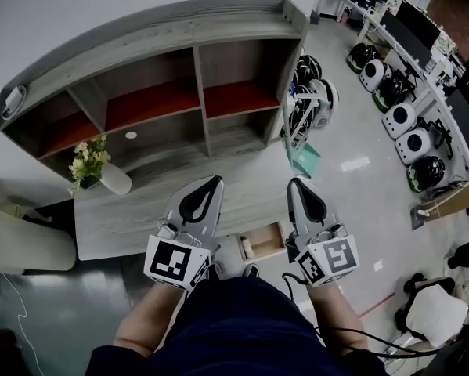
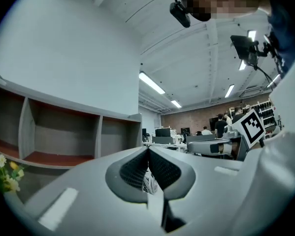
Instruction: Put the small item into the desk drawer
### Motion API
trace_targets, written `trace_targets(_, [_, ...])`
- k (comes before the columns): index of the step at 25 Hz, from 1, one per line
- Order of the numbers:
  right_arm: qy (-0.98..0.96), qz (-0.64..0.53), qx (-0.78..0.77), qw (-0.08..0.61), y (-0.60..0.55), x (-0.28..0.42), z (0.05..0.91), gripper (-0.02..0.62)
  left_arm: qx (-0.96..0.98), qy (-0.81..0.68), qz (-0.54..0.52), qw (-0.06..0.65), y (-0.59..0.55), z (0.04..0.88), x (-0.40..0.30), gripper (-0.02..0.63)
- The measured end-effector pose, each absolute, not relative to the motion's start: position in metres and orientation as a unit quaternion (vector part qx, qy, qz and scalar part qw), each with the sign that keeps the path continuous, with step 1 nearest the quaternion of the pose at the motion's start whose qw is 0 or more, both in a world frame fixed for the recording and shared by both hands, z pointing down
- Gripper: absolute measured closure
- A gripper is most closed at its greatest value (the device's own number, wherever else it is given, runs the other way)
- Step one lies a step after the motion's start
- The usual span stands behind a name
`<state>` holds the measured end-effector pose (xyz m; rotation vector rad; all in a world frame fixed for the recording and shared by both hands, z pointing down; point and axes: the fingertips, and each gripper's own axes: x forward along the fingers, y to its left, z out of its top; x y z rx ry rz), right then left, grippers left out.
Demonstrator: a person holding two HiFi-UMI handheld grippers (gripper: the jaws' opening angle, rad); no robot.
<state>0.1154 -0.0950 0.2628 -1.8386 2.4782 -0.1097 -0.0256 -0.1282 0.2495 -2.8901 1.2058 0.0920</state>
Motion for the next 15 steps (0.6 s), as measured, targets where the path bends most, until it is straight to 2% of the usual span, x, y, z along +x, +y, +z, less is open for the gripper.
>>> trace_targets(15, [0.798, -0.006, -0.602, 0.022, -0.114, 0.127, 0.253, 0.589, -0.909, 0.415, 0.032, 0.003, -0.156, 0.248, -0.054, 0.601])
